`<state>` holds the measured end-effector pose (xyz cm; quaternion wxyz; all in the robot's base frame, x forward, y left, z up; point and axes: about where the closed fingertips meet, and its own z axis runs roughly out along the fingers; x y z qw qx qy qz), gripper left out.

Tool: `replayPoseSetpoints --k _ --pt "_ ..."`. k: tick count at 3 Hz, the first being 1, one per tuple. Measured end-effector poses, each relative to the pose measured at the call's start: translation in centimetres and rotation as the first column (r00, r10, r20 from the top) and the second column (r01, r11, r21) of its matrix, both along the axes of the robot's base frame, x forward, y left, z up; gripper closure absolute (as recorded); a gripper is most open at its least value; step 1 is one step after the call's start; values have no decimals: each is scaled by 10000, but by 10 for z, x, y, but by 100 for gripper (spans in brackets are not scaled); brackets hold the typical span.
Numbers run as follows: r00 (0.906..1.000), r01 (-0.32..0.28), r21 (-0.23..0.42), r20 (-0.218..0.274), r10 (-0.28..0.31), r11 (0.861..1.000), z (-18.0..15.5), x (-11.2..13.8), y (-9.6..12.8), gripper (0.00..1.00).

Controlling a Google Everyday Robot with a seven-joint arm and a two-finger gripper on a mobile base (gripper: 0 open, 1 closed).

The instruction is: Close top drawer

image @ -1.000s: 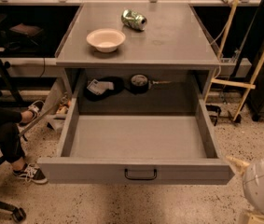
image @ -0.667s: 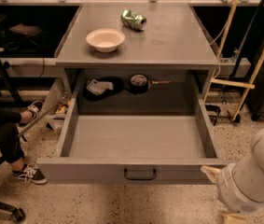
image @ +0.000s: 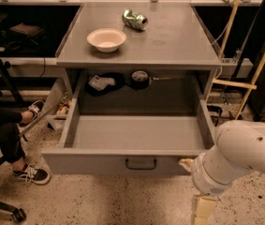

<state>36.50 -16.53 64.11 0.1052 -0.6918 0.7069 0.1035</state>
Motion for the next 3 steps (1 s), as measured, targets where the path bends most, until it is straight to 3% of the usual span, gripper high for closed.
replayPoseSetpoints --k 1,2,3 --pt "9921 353 594 1184 -421 9976 32 48 24 0" --pt "9698 709 1303 2229 -989 9889 75 114 58 0" --pt "9631 1044 1655 2293 -1412 9807 84 179 87 0"
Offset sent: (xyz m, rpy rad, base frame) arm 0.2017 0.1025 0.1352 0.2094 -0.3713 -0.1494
